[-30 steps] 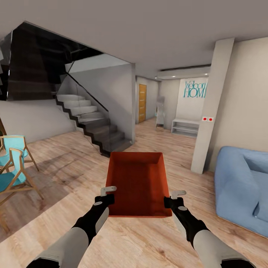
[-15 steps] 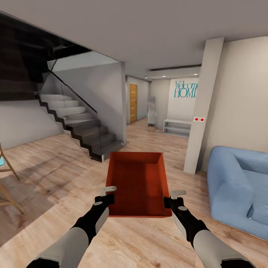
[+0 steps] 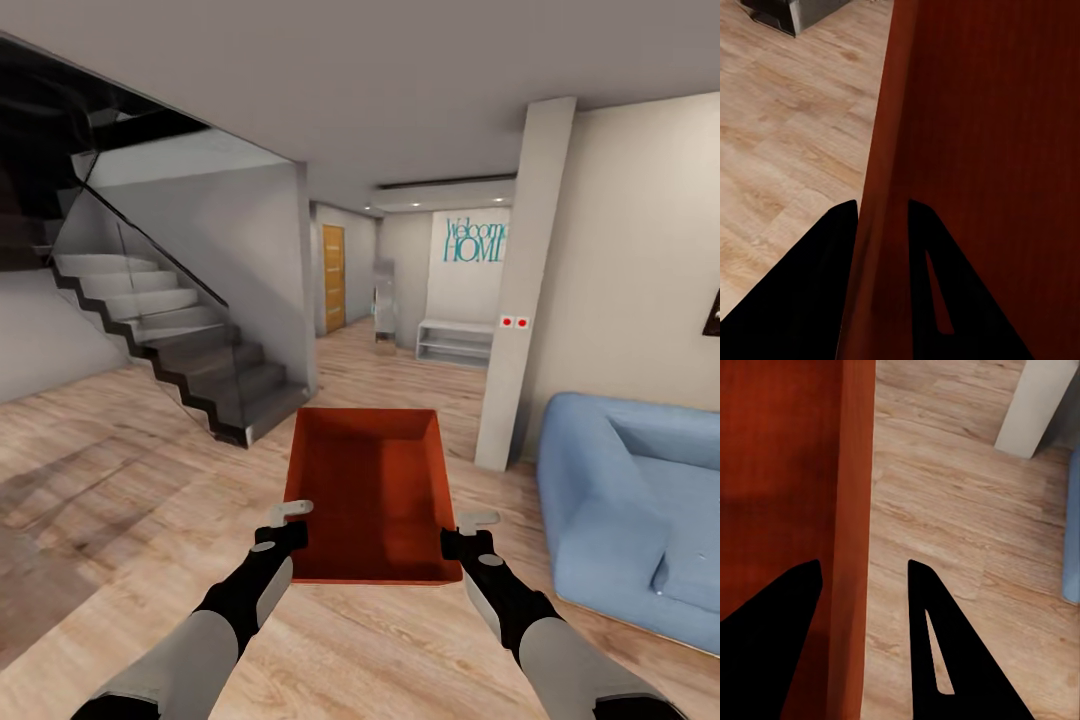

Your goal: Move the two storage containers from the living room to the garage. In the garage, place one container on the floor and stack the other container on top of it (either order is fine).

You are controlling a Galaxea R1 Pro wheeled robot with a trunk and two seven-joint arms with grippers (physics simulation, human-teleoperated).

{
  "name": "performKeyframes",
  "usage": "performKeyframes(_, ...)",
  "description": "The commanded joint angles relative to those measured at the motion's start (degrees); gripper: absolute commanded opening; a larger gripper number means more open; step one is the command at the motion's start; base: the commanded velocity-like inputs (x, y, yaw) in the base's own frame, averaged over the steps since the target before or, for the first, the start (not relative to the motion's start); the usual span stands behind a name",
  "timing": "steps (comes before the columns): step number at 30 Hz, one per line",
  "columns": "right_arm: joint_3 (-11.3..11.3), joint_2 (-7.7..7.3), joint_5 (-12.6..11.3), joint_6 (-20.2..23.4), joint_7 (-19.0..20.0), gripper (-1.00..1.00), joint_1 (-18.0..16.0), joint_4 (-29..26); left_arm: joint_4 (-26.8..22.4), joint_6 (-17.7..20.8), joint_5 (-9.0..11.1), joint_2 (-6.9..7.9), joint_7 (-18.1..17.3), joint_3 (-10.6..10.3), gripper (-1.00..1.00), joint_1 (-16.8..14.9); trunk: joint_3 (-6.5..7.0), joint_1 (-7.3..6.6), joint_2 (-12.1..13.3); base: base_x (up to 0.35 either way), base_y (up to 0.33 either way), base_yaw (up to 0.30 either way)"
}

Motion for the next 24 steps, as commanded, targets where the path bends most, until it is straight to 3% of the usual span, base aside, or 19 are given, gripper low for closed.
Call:
performKeyframes(1,-3.3,-0.06,0.1,-0.9,-0.3,-1.0,-0.1,-2.8,0.0,0.3,1.2,1.9,0.6,-0.1,-1.0,0.0,-0.02,0.05,0.0,0.322,0.0,-0.009)
performKeyframes(24,-3.3,-0.06,0.1,-0.9,-0.4,-1.0,-0.1,-2.8,0.0,0.3,1.2,1.9,0.9,-0.1,-1.0,0.0,-0.02,0.05,0.0,0.322,0.0,-0.008)
